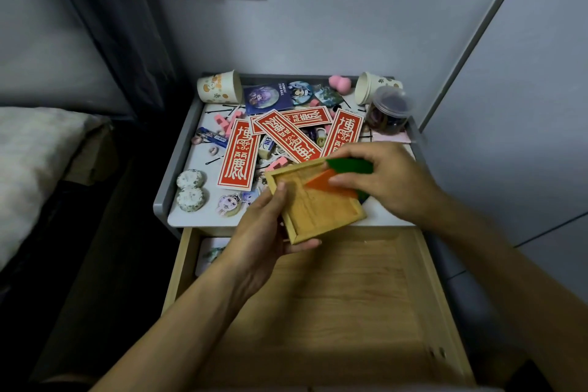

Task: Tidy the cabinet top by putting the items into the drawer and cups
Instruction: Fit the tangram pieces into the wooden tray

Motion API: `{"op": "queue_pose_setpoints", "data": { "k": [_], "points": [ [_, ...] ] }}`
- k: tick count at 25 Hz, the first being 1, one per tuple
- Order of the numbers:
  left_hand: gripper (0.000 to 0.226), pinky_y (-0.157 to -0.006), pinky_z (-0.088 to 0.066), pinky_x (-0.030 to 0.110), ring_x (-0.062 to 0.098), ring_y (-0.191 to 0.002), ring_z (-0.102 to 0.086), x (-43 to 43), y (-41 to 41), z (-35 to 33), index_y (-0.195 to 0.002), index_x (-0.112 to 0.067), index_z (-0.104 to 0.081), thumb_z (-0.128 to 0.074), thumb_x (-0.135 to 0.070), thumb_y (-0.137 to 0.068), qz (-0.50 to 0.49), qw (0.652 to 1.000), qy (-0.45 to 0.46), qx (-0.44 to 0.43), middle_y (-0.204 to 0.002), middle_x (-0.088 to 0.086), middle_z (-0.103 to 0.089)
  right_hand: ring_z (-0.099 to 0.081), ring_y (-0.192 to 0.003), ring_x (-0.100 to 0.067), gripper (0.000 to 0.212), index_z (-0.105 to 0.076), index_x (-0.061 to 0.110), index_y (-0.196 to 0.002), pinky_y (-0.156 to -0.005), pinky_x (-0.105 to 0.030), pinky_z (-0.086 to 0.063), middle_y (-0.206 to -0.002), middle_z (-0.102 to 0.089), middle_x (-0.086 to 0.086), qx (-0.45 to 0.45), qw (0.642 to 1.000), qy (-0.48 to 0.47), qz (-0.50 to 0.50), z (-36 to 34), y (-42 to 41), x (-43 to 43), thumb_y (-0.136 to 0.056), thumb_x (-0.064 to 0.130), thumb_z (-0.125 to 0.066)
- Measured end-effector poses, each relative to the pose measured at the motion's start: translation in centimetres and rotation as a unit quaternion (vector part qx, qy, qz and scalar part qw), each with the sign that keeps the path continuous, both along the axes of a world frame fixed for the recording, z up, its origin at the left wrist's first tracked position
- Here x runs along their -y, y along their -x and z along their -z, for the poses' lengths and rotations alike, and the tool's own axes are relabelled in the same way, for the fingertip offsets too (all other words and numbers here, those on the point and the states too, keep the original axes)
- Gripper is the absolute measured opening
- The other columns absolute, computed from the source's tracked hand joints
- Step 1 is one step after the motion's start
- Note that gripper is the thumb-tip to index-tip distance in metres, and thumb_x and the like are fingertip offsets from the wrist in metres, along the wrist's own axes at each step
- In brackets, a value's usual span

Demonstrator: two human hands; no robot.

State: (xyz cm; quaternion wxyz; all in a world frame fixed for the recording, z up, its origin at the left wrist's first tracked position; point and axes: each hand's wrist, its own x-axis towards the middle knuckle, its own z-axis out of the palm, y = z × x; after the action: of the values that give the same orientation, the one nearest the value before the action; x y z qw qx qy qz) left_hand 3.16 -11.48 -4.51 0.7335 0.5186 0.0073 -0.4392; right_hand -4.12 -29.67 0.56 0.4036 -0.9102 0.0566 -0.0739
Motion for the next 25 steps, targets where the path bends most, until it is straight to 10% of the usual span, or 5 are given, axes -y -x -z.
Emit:
{"op": "queue_pose_setpoints", "data": {
  "k": [22,25],
  "points": [
    [0.038,-0.065,-0.06,0.028,0.027,-0.09,-0.071,-0.2,-0.3,0.5,-0.12,-0.013,-0.065,-0.067,-0.004,-0.084,0.056,0.998,0.029,0.005,-0.11,0.015,-0.071,-0.055,-0.099,-0.006,0.021,-0.07,0.028,-0.104,-0.086,-0.026,-0.043,-0.102,-0.062,0.014,-0.052,0.991,0.113,-0.047,2.1,-0.5,-0.4,-0.083,0.026,-0.073],
    [0.041,-0.058,-0.06,0.025,0.029,-0.09,-0.071,-0.2,-0.4,0.7,-0.123,-0.012,-0.063,-0.066,0.002,-0.084,0.043,0.998,-0.001,0.041,-0.114,0.018,-0.069,-0.066,-0.08,-0.009,0.019,-0.068,0.023,-0.106,-0.072,-0.025,-0.054,-0.09,-0.068,0.005,-0.014,1.0,-0.004,-0.002,1.6,-0.3,0.0,-0.089,0.016,-0.065]
  ]
}}
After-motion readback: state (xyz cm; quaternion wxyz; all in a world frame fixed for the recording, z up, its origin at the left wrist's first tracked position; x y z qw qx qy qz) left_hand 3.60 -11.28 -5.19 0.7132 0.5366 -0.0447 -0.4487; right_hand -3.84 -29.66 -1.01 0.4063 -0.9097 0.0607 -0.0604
